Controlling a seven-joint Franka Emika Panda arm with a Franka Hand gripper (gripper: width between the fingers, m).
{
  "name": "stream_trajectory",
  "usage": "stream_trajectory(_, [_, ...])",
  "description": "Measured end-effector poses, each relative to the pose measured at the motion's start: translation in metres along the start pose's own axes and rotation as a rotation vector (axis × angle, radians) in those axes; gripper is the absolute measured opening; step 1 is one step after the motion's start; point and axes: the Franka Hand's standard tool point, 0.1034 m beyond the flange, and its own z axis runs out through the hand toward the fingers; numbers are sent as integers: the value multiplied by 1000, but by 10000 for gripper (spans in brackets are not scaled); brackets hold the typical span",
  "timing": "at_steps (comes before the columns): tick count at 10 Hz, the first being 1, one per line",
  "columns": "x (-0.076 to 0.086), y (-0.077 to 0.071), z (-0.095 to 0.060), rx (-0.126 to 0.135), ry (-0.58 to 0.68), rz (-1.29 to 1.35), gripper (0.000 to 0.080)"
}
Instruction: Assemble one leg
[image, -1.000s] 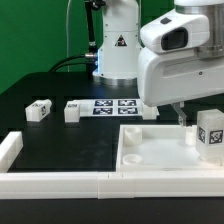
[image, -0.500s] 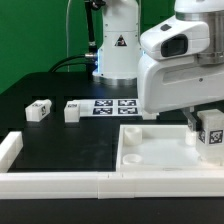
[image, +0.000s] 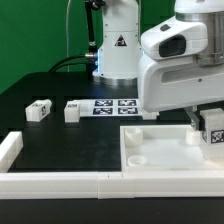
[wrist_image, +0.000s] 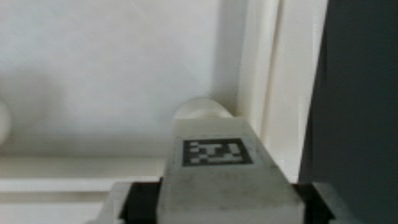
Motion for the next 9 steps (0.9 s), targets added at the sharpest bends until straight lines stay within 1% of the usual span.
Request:
stream_trajectory(2, [0,-5,1,0,7,317,294])
stream_trajectory(4, [0,-7,2,0,15,561,294])
stream_trajectory(6, [0,-10,4,-2,24,860,294])
stream_trajectory(7, [0,-10,4,1,25,936,294])
stream_trajectory(8, [1,-10,3,8,21,962,294])
stream_trajectory(9, [1,-10,3,8,21,972,306])
